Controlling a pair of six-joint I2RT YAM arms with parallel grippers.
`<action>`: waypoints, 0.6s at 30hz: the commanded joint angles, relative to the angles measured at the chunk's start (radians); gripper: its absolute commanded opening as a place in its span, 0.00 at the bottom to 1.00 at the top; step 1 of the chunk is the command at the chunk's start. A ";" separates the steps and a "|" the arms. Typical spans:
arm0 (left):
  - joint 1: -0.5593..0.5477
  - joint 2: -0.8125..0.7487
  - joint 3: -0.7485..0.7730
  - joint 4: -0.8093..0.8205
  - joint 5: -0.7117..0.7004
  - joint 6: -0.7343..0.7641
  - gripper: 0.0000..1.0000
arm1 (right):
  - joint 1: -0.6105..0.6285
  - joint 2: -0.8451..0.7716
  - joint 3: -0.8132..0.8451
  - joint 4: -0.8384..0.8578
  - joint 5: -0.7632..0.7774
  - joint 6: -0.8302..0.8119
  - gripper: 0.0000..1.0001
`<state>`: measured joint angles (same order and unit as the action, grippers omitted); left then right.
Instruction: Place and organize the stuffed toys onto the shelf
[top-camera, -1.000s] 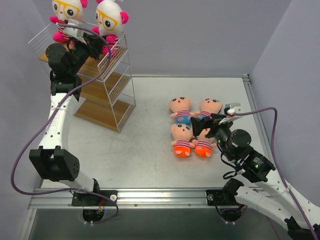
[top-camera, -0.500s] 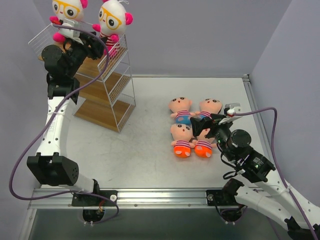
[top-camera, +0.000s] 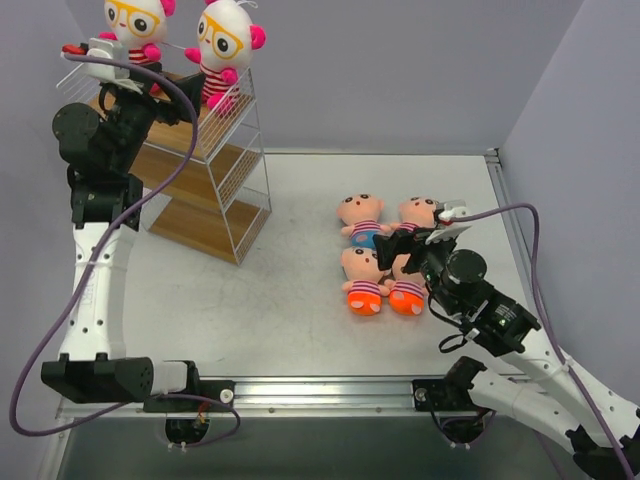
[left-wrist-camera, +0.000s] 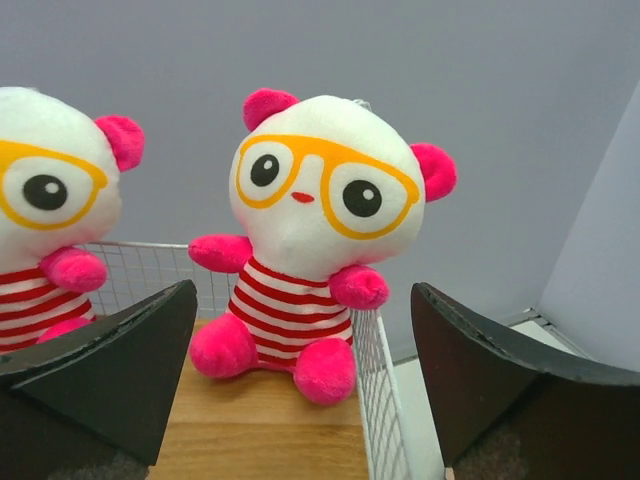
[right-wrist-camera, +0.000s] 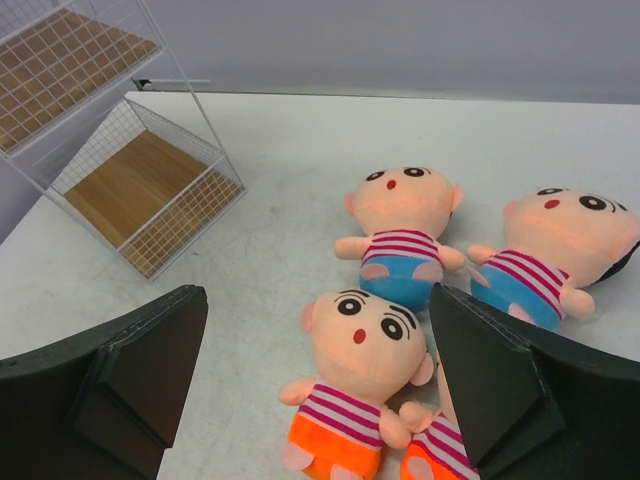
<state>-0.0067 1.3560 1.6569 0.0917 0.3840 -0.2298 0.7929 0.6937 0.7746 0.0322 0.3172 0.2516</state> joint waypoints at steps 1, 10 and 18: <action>0.001 -0.103 0.021 -0.136 -0.097 -0.061 0.96 | 0.003 0.050 0.057 -0.020 0.039 0.043 1.00; 0.001 -0.323 -0.049 -0.504 -0.220 -0.148 0.94 | -0.047 0.273 0.129 -0.210 0.096 0.179 1.00; -0.013 -0.524 -0.206 -0.700 -0.266 -0.140 0.94 | -0.237 0.365 0.045 -0.158 -0.180 0.219 0.93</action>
<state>-0.0109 0.8616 1.4845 -0.4767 0.1570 -0.3626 0.6018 1.0344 0.8375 -0.1463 0.2447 0.4366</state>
